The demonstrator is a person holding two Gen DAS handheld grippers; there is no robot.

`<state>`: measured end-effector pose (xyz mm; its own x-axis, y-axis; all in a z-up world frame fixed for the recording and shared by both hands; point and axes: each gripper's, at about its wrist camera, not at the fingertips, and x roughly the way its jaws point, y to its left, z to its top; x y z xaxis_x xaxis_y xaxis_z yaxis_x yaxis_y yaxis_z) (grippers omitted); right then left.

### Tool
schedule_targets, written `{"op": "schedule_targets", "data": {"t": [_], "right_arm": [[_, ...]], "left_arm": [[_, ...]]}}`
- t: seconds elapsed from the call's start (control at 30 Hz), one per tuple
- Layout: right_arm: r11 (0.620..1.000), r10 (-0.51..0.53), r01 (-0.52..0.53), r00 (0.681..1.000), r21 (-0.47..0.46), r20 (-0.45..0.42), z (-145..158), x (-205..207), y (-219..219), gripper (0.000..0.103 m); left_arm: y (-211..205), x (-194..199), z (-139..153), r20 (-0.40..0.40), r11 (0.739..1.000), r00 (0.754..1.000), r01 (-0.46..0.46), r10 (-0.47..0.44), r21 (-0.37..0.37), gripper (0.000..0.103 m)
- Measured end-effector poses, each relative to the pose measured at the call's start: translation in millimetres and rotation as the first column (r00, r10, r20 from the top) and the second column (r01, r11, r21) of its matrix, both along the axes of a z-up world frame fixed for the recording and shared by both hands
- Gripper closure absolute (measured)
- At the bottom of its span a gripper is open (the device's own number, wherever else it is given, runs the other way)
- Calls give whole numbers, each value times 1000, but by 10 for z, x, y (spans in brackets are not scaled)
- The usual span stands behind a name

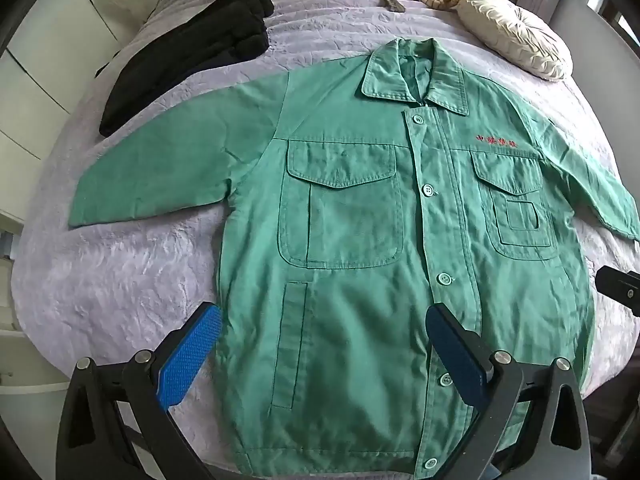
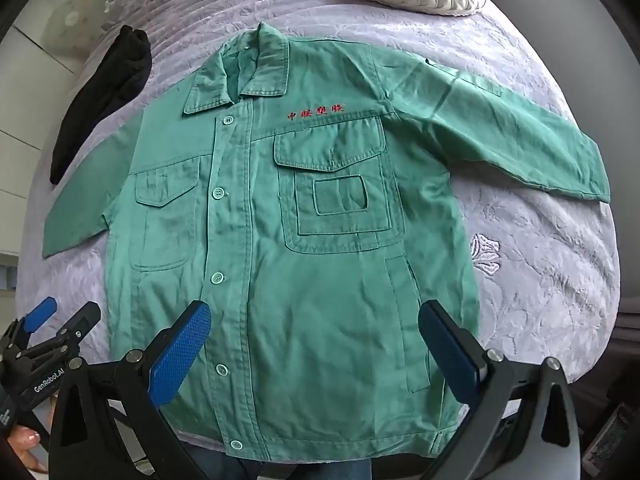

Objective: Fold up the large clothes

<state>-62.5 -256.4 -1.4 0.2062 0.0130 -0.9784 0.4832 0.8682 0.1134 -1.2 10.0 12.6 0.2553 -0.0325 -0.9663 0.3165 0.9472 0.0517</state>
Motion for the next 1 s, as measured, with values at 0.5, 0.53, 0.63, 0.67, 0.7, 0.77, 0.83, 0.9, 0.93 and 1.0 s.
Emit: {"op": "schedule_targets", "data": {"t": [0.5,0.53,0.63,0.67,0.7,0.77,0.83,0.9,0.93,1.0], "right_arm": [[1000,2,-2,1000,8,-8,-18,-3,-18,0],[1000,2,-2,1000,7,-9,-17,-3,-13,0],[1000,4,-4,1000,0,-11,-16,-4,-7,0],[1000,5,-5,1000,-4,-12,-16,-7,-2,0],[1000,6,-6,1000,-6,-13,-12,-6,0,0],[1000,6,-6,1000,-10,-14,-2,-6,-5,0],[1000,7,-7,1000,-13,-13,8,-6,-11,0],[1000,10,-11,1000,-22,-13,18,-5,-4,0],[999,13,-13,1000,-29,-13,25,-4,2,0],[999,22,-22,1000,-47,-13,44,-1,13,0]], "left_arm": [[67,13,42,-8,1000,1000,-9,9,-12,0],[67,12,41,-7,1000,1000,-9,9,-12,0],[71,5,37,-6,1000,1000,-9,9,-12,0],[79,6,40,-5,1000,1000,-10,10,-13,0],[65,10,39,-8,1000,1000,-9,9,-12,0],[65,3,45,-7,1000,1000,-11,11,-14,0],[68,-2,49,-6,1000,1000,-11,11,-15,0],[69,-4,49,-6,1000,1000,-10,10,-14,0],[71,-4,49,-6,1000,1000,-10,9,-15,0],[74,-6,53,-7,1000,1000,-10,10,-14,0]]}}
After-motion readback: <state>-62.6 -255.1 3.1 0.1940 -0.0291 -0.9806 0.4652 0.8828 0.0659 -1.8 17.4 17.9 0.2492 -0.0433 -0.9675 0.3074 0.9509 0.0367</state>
